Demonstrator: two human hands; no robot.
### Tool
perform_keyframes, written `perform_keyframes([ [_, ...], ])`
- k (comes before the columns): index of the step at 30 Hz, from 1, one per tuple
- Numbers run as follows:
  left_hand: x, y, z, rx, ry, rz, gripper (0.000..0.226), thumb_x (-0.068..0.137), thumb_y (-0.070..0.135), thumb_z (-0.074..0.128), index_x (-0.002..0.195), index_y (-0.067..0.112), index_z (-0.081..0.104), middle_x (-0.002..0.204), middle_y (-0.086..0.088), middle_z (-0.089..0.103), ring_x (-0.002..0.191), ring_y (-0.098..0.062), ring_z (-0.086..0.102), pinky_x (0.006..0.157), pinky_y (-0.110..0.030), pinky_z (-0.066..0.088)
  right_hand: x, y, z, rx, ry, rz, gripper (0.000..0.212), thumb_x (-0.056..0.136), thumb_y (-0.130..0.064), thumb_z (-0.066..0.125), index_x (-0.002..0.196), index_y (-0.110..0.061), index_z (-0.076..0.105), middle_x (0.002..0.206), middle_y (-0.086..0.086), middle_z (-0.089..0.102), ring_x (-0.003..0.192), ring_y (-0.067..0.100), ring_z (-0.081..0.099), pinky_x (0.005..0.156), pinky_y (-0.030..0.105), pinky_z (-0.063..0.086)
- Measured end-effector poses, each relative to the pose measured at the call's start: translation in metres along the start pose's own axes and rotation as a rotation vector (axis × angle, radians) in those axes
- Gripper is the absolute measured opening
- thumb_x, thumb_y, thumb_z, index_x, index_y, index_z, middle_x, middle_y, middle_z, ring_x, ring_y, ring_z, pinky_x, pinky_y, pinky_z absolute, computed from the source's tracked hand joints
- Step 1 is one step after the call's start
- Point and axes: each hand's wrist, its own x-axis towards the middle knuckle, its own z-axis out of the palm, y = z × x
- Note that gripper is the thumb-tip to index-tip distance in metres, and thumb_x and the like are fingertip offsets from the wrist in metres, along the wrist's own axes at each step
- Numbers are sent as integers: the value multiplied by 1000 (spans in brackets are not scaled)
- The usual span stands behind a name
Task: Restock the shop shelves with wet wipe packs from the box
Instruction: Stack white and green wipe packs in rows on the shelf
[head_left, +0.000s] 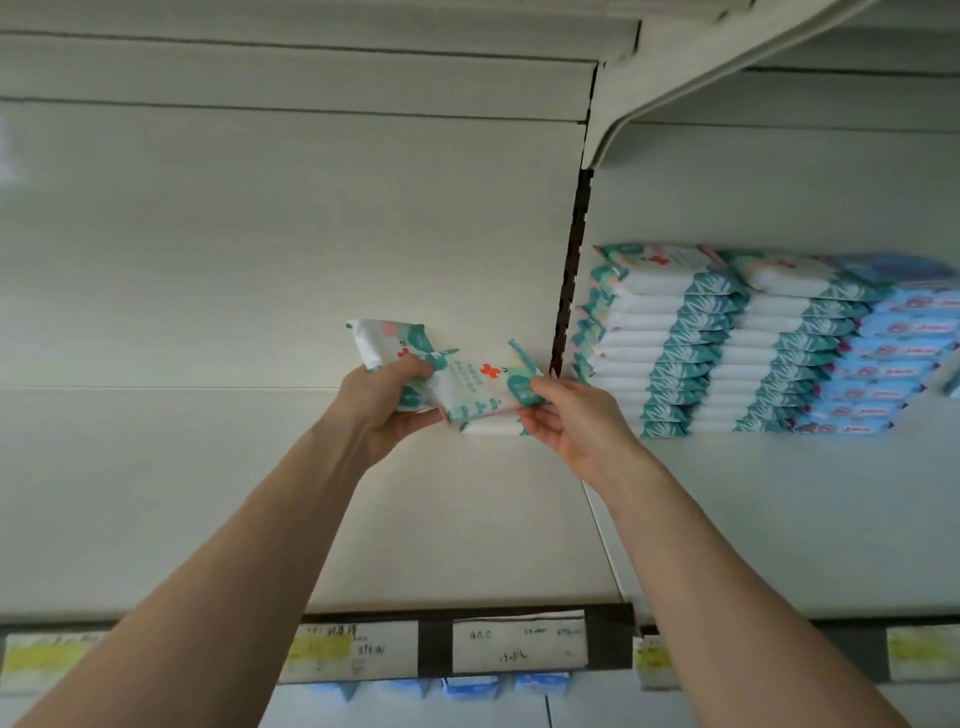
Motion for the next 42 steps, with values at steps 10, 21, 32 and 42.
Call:
perform_keyframes([
  [10, 17, -22, 24, -158, 4, 66, 18, 88, 9, 63, 105, 4, 59, 106, -16, 70, 99, -29, 68, 83, -43, 57, 7, 10, 8, 56, -82, -120, 16, 88, -7, 65, 103, -14, 64, 90, 3, 73, 78, 14, 71, 68, 25, 58],
  [21, 25, -27, 11, -99, -191, 135, 29, 94, 32, 52, 111, 13, 65, 108, -11, 72, 92, -24, 69, 75, -35, 58, 21, 7, 0, -122, -219, -73, 16, 97, -22, 49, 91, -20, 64, 85, -4, 72, 74, 10, 68, 57, 24, 50],
  [32, 24, -30, 14, -153, -108, 83, 34, 87, 15, 63, 119, 5, 58, 106, -15, 72, 90, -28, 71, 72, -40, 59, 15, 3, -1, -259, -369, -103, 20, 94, -28, 57, 103, -15, 70, 96, 6, 74, 83, 17, 70, 66, 30, 57],
  [42, 29, -29, 16, -297, -6, 264, 20, 90, 9, 61, 110, 13, 58, 102, -6, 73, 93, -21, 71, 68, -34, 59, 10, 3, -10, -242, -178, -117, 8, 91, -16, 63, 90, -10, 68, 82, 5, 71, 52, 7, 62, 46, 20, 49],
])
